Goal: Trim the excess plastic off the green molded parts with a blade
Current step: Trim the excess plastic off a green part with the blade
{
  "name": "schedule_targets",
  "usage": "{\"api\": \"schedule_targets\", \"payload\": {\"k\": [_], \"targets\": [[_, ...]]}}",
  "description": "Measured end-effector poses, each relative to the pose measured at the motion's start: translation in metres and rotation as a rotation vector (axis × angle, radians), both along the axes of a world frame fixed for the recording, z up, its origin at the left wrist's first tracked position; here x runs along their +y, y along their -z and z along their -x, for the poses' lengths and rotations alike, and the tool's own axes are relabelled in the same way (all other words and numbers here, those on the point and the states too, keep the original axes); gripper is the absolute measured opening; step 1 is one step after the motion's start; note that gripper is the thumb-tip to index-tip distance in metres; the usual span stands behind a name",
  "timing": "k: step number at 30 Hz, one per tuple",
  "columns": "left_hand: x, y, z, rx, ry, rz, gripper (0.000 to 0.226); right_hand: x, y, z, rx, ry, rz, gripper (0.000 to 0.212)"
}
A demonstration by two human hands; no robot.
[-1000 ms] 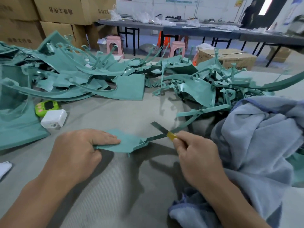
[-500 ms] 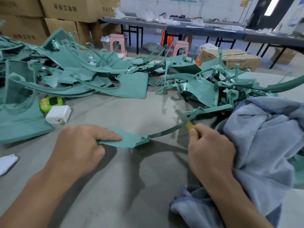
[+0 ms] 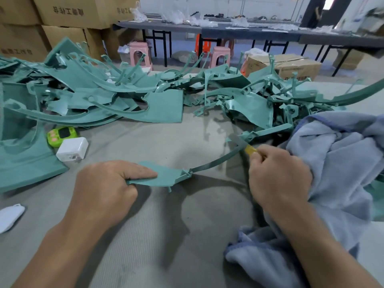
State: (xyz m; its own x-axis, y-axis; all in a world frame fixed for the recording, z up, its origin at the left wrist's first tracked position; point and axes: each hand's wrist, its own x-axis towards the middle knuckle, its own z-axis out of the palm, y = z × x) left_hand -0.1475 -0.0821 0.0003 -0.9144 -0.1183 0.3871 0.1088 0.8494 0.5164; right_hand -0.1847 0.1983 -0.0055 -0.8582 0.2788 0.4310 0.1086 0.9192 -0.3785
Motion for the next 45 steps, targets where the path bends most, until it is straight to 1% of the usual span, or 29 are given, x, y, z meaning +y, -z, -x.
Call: {"api": "schedule_targets", "payload": {"k": [1,3,5,6,7,8,10,11,12,13,15,16,18,20,21,22,24,25,26,28,29,31,33,34,36,38,40,42,45], "targets": [[0.0,0.0,-0.001,0.01,-0.003,0.0,0.062,0.005,-0.003,0.001,0.064,0.009,0.024,0.029],[-0.001,0.001,0.0,0.003,-0.009,-0.014,0.062,0.001,0.001,-0.004,0.098,-0.145,0.032,0.031],[-0.003,0.001,0.001,-0.032,-0.021,-0.031,0.06,-0.012,0.011,-0.009,0.007,-0.337,-0.005,0.033],[-0.003,0.001,0.001,-0.041,-0.022,-0.035,0.059,-0.013,0.013,-0.008,-0.046,-0.365,-0.035,0.034],[-0.002,0.0,0.0,-0.047,-0.017,-0.032,0.058,-0.009,0.014,-0.005,-0.067,-0.33,-0.061,0.035],[-0.001,-0.001,0.0,-0.05,-0.01,-0.023,0.058,-0.003,0.01,-0.001,-0.053,-0.241,-0.064,0.035],[0.0,-0.002,-0.002,-0.047,0.004,-0.019,0.059,0.009,-0.003,0.001,0.079,-0.046,-0.015,0.031],[0.001,-0.002,-0.002,-0.046,0.008,-0.024,0.06,0.011,-0.006,-0.003,0.148,-0.013,-0.002,0.03],[0.001,-0.003,-0.002,-0.045,0.005,-0.021,0.059,0.006,-0.006,-0.008,0.184,-0.045,-0.011,0.03],[0.001,-0.003,-0.002,-0.044,-0.001,-0.012,0.059,-0.003,-0.002,-0.013,0.173,-0.135,-0.046,0.03],[0.002,-0.003,-0.003,-0.052,-0.011,-0.001,0.059,-0.019,0.009,-0.022,0.092,-0.314,-0.141,0.034],[0.002,-0.004,-0.003,-0.054,-0.014,-0.001,0.059,-0.021,0.009,-0.022,0.059,-0.322,-0.173,0.036],[0.003,-0.007,-0.004,-0.061,-0.013,-0.003,0.061,-0.009,0.002,-0.015,0.068,-0.174,-0.191,0.033],[0.004,-0.01,-0.006,-0.073,-0.016,-0.018,0.063,0.015,-0.008,-0.009,0.13,-0.008,-0.104,0.029],[0.005,-0.012,-0.006,-0.077,-0.025,-0.031,0.063,0.024,-0.01,-0.01,0.165,0.012,-0.051,0.03],[0.006,-0.012,-0.006,-0.08,-0.036,-0.043,0.063,0.029,-0.009,-0.013,0.186,-0.011,0.006,0.031],[0.007,-0.01,-0.004,-0.076,-0.065,-0.074,0.062,0.025,-0.002,-0.017,0.185,-0.138,0.181,0.032],[0.007,-0.009,-0.004,-0.058,-0.075,-0.113,0.062,0.02,0.0,-0.017,0.165,-0.225,0.31,0.032],[0.007,-0.008,-0.004,-0.022,-0.067,-0.185,0.06,0.016,0.001,-0.016,0.145,-0.313,0.492,0.03],[0.006,-0.004,-0.003,0.073,-0.01,-0.393,0.042,0.009,-0.002,-0.014,0.067,-0.444,0.923,0.03],[0.006,-0.004,-0.002,0.098,0.012,-0.529,0.033,0.007,-0.003,-0.014,-0.001,-0.48,1.091,0.029],[0.01,-0.003,0.002,0.077,0.026,-0.893,0.022,0.004,-0.002,-0.014,-0.157,-0.525,1.241,0.021],[0.016,-0.002,0.007,-0.03,0.012,-1.193,0.017,0.001,0.001,-0.013,-0.256,-0.565,1.279,0.019],[0.019,-0.001,0.01,-0.102,-0.02,-1.275,0.015,0.0,0.004,-0.011,-0.267,-0.568,1.264,0.021],[0.023,0.002,0.012,-0.229,-0.112,-1.372,0.024,-0.001,0.006,-0.01,-0.255,-0.588,1.205,0.026],[0.023,0.008,0.015,-0.299,-0.13,-1.408,0.03,-0.004,0.006,-0.011,-0.216,-0.668,1.166,0.024],[0.02,0.011,0.016,-0.335,-0.116,-1.389,0.032,-0.005,0.006,-0.013,-0.184,-0.764,1.127,0.024],[0.017,0.012,0.016,-0.359,-0.101,-1.364,0.033,-0.005,0.006,-0.013,-0.158,-0.851,1.083,0.018],[0.015,0.011,0.017,-0.391,-0.051,-1.326,0.032,-0.006,0.007,-0.013,-0.184,-0.954,0.984,0.018]]}}
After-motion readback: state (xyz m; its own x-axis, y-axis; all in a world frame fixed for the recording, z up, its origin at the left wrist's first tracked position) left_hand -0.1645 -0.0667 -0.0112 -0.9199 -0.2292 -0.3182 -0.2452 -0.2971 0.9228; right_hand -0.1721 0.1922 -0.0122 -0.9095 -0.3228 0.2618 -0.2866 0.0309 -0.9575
